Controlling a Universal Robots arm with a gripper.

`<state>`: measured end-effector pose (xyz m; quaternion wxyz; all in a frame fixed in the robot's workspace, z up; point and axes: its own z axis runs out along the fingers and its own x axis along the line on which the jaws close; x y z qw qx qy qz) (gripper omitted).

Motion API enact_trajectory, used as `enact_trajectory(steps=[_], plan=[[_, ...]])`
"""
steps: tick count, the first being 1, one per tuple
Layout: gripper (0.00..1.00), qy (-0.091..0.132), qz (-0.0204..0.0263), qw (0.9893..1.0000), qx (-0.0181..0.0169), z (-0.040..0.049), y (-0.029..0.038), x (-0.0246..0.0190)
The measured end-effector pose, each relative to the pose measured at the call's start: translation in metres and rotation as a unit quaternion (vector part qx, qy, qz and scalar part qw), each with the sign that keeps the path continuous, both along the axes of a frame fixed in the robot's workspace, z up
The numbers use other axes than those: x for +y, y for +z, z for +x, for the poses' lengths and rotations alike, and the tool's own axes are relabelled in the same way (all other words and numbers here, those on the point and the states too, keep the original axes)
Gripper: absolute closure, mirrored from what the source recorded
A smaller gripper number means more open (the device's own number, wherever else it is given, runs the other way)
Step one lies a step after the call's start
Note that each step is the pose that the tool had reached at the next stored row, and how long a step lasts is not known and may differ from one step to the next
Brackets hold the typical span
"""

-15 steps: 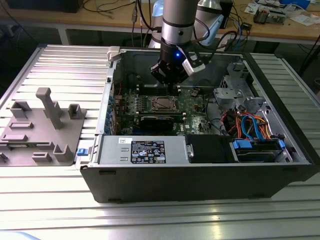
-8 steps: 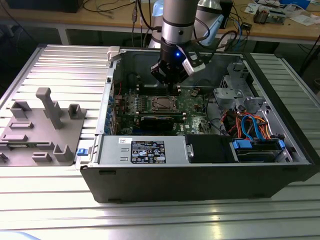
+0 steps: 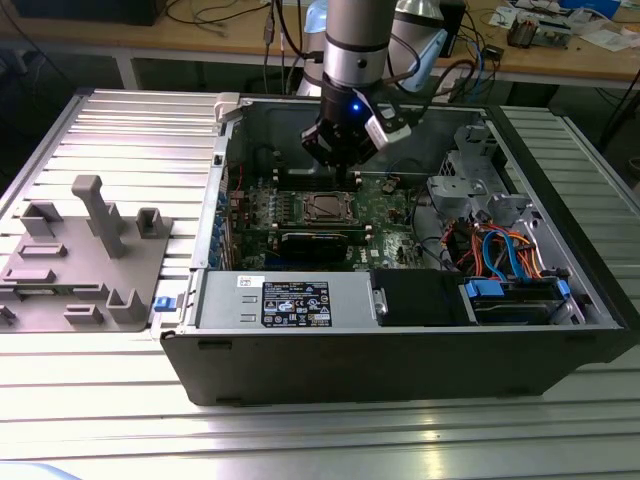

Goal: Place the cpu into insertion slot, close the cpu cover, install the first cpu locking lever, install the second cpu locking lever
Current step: 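Install the first cpu locking lever, then install the second cpu locking lever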

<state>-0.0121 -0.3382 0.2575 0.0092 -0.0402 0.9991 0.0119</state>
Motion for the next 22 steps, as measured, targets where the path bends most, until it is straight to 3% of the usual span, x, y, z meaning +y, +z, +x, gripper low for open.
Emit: enact_trajectory(steps=[11,22], plan=[[0.89,0.0,0.0,1.0,0.0,0.0,0.0054,0.0],[0.89,0.0,0.0013,1.0,0.0,0.0,0.0054,-0.0016]])
